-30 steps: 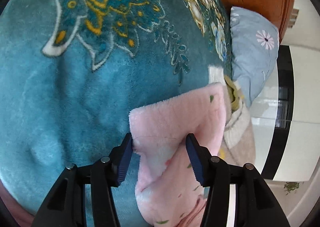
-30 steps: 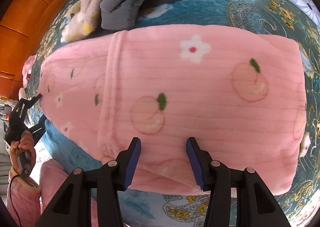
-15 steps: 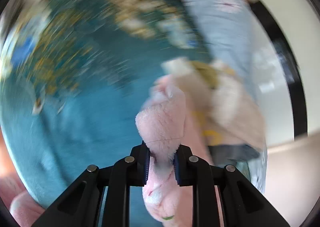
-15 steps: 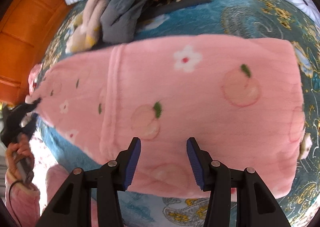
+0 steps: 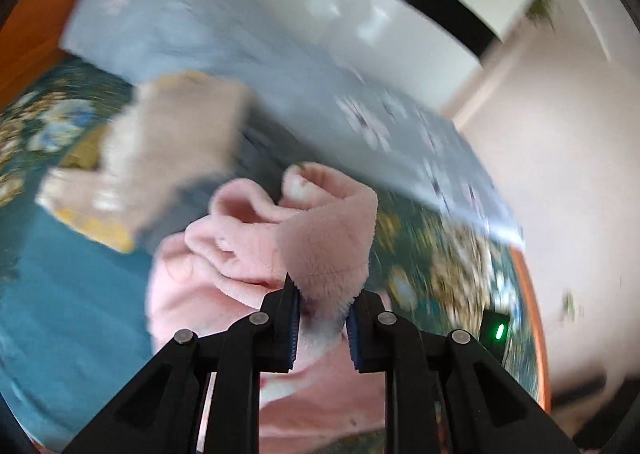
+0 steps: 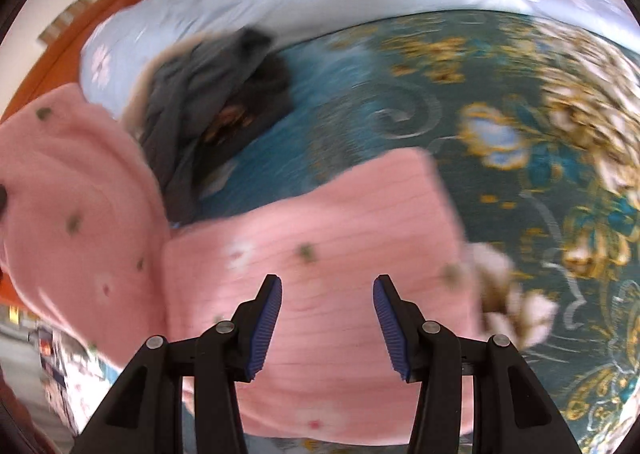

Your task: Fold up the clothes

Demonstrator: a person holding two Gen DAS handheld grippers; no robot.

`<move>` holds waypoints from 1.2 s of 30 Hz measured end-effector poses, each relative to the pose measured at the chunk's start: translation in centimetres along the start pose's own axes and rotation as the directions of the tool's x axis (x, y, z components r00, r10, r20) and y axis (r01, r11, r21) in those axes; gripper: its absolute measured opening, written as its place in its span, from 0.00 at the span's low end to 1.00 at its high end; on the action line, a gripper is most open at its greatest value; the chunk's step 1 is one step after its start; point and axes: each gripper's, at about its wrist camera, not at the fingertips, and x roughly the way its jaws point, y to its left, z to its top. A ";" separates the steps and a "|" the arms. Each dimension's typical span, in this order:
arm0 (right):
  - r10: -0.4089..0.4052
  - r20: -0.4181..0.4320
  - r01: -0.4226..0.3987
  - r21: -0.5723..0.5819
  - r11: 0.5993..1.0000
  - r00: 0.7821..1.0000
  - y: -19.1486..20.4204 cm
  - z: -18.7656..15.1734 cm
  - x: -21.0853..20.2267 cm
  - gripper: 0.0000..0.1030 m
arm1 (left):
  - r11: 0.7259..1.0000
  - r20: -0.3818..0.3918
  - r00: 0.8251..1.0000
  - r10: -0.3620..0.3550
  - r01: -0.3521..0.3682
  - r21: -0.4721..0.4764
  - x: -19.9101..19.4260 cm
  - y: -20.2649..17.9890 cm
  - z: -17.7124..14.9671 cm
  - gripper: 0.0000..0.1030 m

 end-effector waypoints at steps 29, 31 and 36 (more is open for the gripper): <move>0.055 -0.010 -0.052 0.179 0.982 0.998 -6.3 -1.5 -1.6 0.50 | 0.926 -0.191 0.958 0.216 -0.263 -0.270 0.9 11.7 -9.8 0.60; 0.091 0.009 -0.092 0.150 0.984 0.996 -4.8 -1.2 -1.8 0.50 | 0.917 -0.247 0.942 0.229 -0.294 -0.270 2.2 13.0 -11.3 0.60; 0.154 0.027 -0.154 0.026 0.988 0.988 -1.1 0.1 -2.1 0.51 | 0.922 -0.366 0.906 0.213 -0.311 -0.232 5.2 13.5 -14.2 0.60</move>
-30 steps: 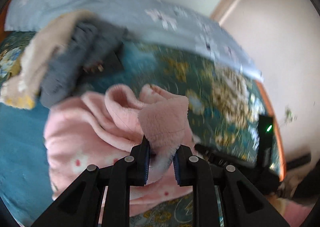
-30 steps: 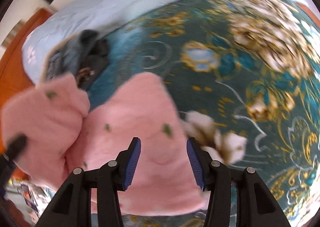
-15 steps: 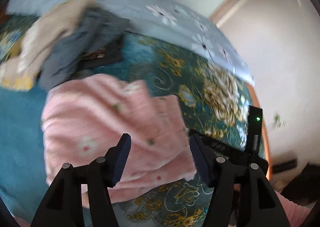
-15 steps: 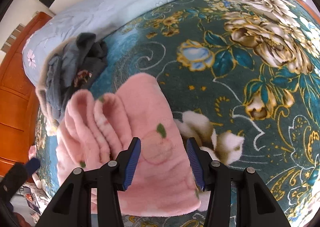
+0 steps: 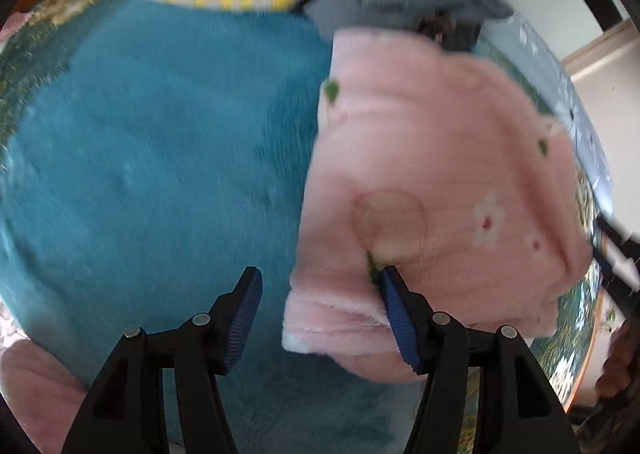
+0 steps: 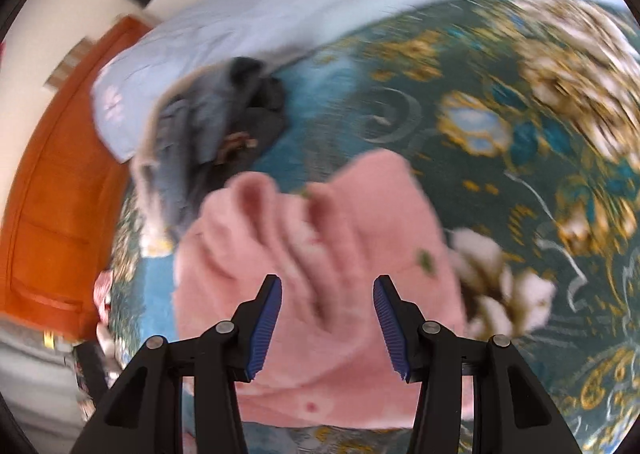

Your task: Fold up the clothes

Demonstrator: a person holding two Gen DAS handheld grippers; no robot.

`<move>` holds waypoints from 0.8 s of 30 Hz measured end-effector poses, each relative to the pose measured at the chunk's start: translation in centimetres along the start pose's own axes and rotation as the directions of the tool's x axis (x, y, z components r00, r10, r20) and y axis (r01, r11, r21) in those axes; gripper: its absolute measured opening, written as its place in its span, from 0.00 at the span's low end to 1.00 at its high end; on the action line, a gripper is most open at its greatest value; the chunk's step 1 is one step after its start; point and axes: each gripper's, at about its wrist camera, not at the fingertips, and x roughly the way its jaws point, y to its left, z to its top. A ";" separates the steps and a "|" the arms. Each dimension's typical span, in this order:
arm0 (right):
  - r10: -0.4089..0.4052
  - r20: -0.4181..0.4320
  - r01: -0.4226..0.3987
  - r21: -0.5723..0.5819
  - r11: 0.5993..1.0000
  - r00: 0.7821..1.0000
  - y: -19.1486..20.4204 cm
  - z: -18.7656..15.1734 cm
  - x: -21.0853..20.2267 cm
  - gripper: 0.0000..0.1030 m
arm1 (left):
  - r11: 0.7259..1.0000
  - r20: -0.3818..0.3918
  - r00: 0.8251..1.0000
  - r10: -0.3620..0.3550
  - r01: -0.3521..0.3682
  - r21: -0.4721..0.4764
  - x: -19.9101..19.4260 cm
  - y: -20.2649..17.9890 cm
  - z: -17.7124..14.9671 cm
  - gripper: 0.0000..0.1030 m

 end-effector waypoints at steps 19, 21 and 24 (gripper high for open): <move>0.035 -0.061 -0.051 -0.291 0.956 0.998 8.4 2.1 4.2 0.51 | 0.991 0.033 0.993 -0.114 0.115 -0.061 -1.3 1.0 0.2 0.60; 0.016 -0.091 -0.043 -0.295 0.955 0.996 8.0 2.2 5.1 0.51 | 0.991 0.024 0.993 -0.119 0.120 -0.061 -1.1 0.9 0.1 0.60; -0.013 -0.139 -0.021 -0.243 0.970 0.990 6.6 2.9 6.9 0.51 | 0.989 0.025 0.991 -0.130 0.132 -0.069 -1.2 0.9 0.1 0.60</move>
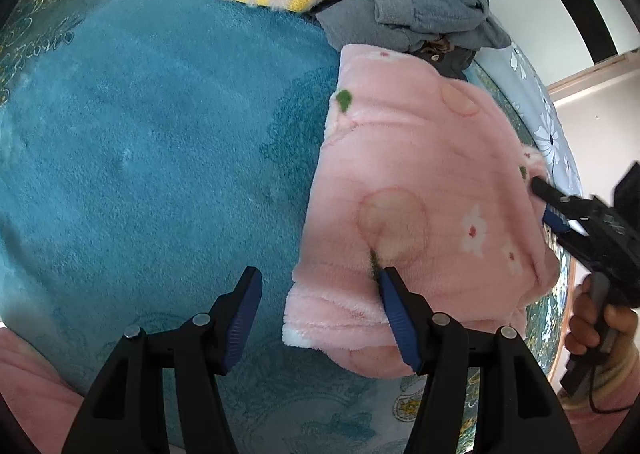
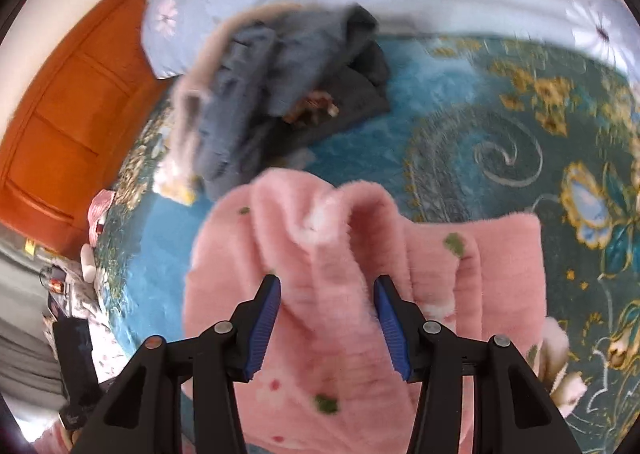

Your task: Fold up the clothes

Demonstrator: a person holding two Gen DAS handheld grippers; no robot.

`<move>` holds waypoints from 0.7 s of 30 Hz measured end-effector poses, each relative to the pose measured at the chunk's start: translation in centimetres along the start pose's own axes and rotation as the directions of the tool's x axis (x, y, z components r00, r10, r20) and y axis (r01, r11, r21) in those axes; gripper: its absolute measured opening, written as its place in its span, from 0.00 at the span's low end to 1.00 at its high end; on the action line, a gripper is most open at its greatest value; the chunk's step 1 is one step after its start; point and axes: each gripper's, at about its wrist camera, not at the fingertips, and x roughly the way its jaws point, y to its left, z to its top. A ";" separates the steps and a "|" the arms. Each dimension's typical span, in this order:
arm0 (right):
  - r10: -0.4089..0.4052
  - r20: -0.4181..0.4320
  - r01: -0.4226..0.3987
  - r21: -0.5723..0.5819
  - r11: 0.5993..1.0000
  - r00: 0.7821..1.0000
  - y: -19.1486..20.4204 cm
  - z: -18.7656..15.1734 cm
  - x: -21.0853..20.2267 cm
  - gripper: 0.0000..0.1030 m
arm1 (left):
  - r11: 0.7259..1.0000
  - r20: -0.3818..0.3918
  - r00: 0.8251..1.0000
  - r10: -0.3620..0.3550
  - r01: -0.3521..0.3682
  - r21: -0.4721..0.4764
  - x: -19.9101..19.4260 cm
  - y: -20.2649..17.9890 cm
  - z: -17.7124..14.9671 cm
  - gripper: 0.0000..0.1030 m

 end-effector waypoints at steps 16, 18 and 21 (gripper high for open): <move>0.196 0.080 -0.202 0.074 0.977 0.977 -0.9 -1.8 -6.2 0.08 | 0.995 -0.011 0.996 -0.091 0.091 0.031 0.3 -1.3 -0.4 0.60; 0.110 0.054 -0.116 0.124 0.985 0.993 -2.6 -2.4 -5.1 0.08 | 0.996 -0.022 0.995 -0.093 0.093 0.013 0.6 -1.1 -0.4 0.60; 0.011 -0.008 -0.009 0.213 0.977 1.000 -5.2 -3.4 -2.4 0.09 | 0.995 -0.030 0.995 -0.095 0.095 -0.011 0.8 -0.8 -0.4 0.60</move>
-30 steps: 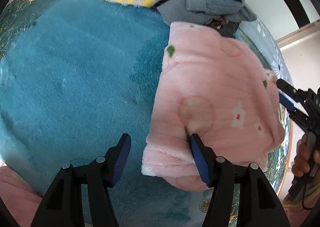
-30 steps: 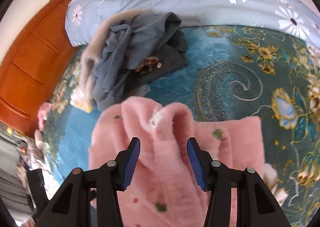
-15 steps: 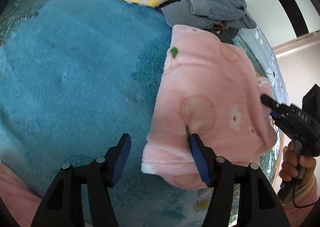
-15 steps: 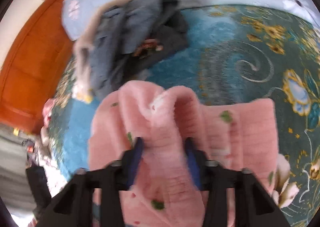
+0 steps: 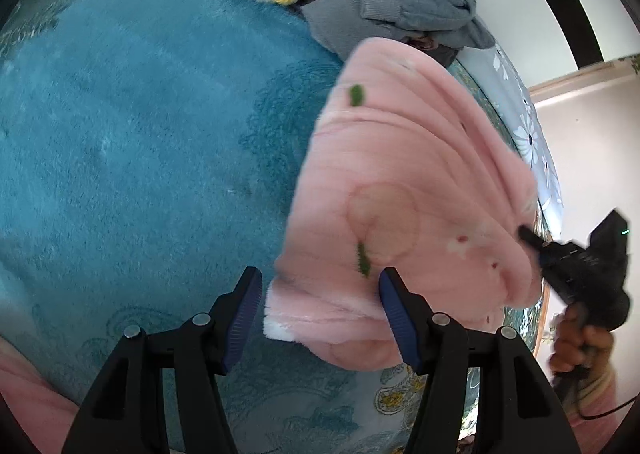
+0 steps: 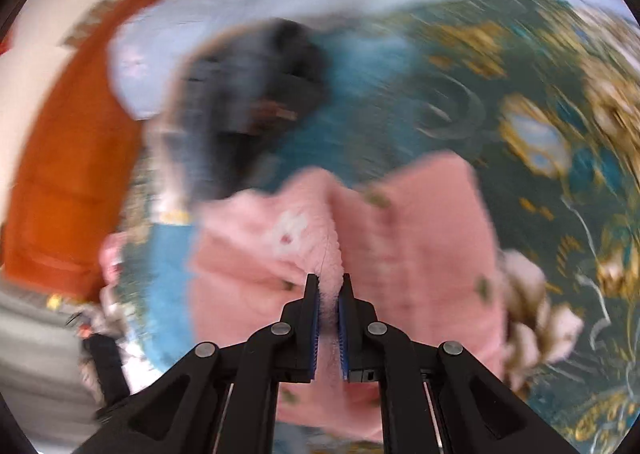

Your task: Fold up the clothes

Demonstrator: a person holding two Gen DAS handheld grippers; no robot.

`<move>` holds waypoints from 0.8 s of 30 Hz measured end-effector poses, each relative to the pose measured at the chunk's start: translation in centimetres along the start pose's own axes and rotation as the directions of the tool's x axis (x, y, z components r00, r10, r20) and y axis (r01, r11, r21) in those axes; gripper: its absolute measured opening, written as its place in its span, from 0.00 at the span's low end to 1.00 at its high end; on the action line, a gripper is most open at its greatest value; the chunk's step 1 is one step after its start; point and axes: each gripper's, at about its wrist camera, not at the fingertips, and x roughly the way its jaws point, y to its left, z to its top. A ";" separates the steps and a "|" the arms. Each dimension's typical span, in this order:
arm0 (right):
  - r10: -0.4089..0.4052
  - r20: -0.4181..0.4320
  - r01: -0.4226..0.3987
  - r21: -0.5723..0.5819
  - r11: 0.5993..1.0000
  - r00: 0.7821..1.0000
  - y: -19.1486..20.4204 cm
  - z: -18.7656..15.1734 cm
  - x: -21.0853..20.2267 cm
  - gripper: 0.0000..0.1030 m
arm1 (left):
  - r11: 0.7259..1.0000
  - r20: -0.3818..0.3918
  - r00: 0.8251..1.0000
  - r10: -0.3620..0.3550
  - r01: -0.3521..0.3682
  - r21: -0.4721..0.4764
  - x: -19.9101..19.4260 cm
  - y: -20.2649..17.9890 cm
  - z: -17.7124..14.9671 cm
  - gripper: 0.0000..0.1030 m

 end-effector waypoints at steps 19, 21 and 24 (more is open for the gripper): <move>0.066 -0.003 -0.066 -0.063 0.996 0.998 1.4 2.6 2.6 0.42 | 0.999 -0.016 1.000 -0.005 0.004 -0.038 1.4 -0.9 0.0 0.60; 0.061 -0.019 -0.062 -0.082 0.995 0.998 1.8 2.5 2.9 0.42 | 0.999 -0.018 1.000 -0.008 0.007 -0.041 1.5 -1.1 -0.1 0.60; 0.026 -0.040 -0.027 -0.046 0.999 0.999 0.6 2.5 3.8 0.39 | 0.999 -0.018 1.000 -0.013 0.013 -0.042 1.6 -1.3 -0.2 0.60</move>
